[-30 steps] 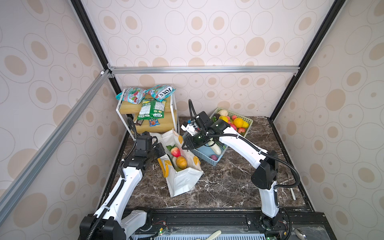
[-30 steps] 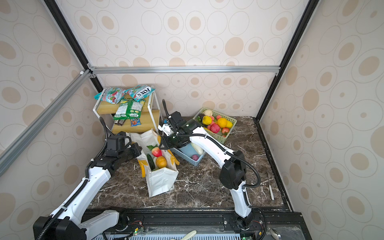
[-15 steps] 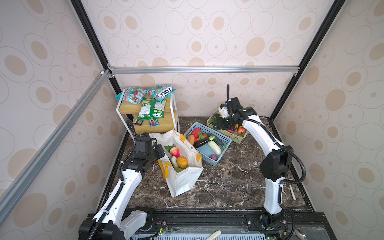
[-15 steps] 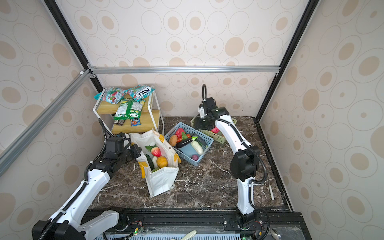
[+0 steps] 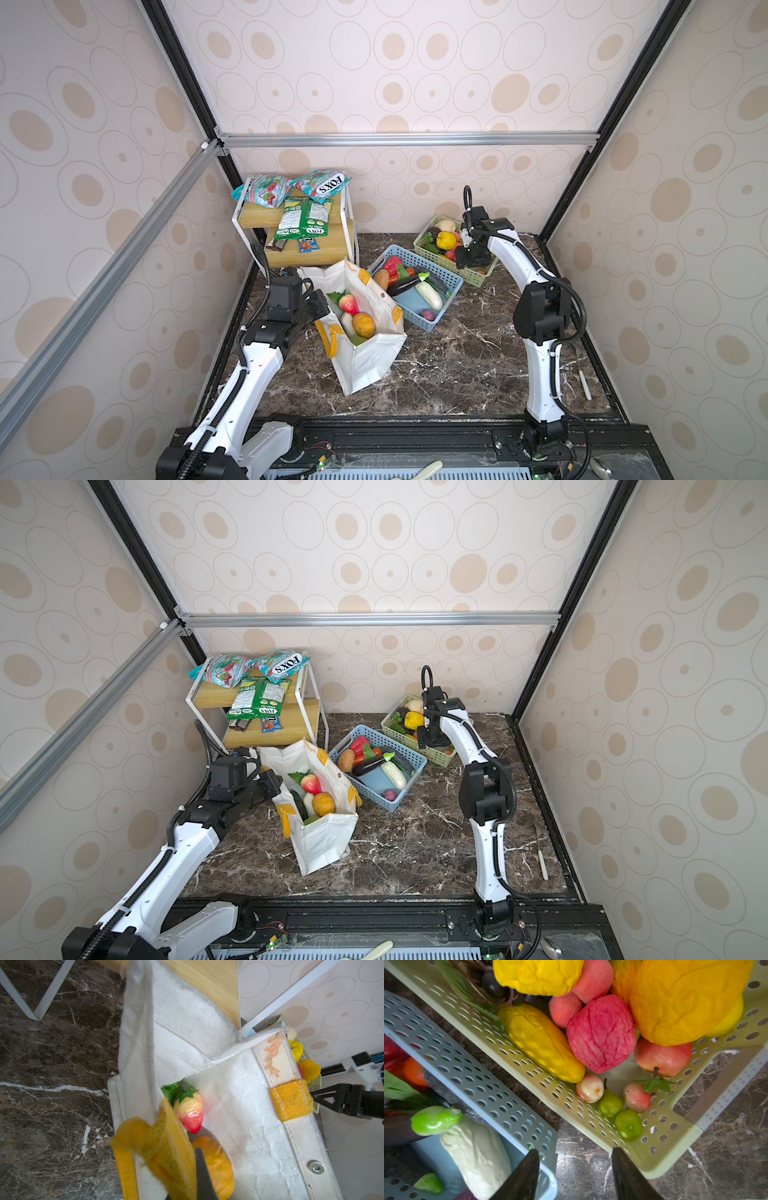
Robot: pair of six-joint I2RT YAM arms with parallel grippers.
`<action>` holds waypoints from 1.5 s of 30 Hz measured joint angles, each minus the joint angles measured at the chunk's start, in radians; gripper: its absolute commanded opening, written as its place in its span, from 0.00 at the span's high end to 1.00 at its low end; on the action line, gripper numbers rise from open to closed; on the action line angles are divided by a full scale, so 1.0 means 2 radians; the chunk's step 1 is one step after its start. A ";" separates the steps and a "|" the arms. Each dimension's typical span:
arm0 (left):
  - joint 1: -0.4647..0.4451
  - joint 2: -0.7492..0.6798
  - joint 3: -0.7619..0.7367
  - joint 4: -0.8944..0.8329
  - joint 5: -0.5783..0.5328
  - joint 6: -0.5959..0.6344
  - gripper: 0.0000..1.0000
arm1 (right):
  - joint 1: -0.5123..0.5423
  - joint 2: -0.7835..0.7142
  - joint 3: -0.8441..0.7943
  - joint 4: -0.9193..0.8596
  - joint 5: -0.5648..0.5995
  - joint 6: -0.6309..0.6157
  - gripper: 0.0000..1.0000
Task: Place the food into the grocery bag and tie it
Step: 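Move the right gripper over the pale-green fruit basket, then lower the open right gripper into the fruit basket onto the yellow squash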
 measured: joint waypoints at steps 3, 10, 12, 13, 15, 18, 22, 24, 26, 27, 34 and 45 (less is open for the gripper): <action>0.000 0.000 0.000 0.000 0.000 0.000 1.00 | 0.000 0.011 0.005 0.000 0.011 -0.011 0.41; 0.000 -0.001 0.000 0.001 0.000 -0.001 1.00 | -0.002 0.034 0.009 0.006 0.026 -0.015 0.42; 0.000 -0.002 0.000 0.001 0.001 -0.002 1.00 | -0.003 0.039 0.009 0.010 0.027 -0.014 0.44; 0.000 -0.004 -0.001 0.001 0.002 -0.003 1.00 | -0.003 0.041 0.009 0.013 0.027 -0.014 0.46; 0.000 -0.006 -0.003 0.001 0.002 -0.004 1.00 | -0.006 0.042 0.009 0.015 0.026 -0.013 0.52; 0.000 -0.009 -0.004 0.000 0.002 -0.004 1.00 | -0.008 0.042 0.008 0.016 0.024 -0.015 0.63; 0.000 -0.009 -0.004 0.000 0.002 -0.006 1.00 | -0.008 0.037 -0.003 0.020 0.023 -0.024 0.68; 0.000 -0.010 -0.004 0.000 0.002 -0.007 1.00 | -0.008 0.031 -0.013 0.024 0.022 -0.026 0.71; 0.000 -0.011 -0.005 0.000 0.002 -0.007 1.00 | -0.008 0.021 -0.030 0.029 0.019 -0.025 0.74; 0.000 -0.011 -0.005 0.000 0.002 -0.008 1.00 | -0.008 0.014 -0.040 0.031 0.016 -0.025 0.76; 0.000 -0.011 -0.005 0.000 0.002 -0.008 1.00 | -0.011 -0.023 -0.116 0.047 0.010 0.006 0.79; 0.000 -0.002 -0.005 0.005 0.004 -0.008 1.00 | -0.013 -0.076 -0.215 0.043 -0.031 0.046 0.80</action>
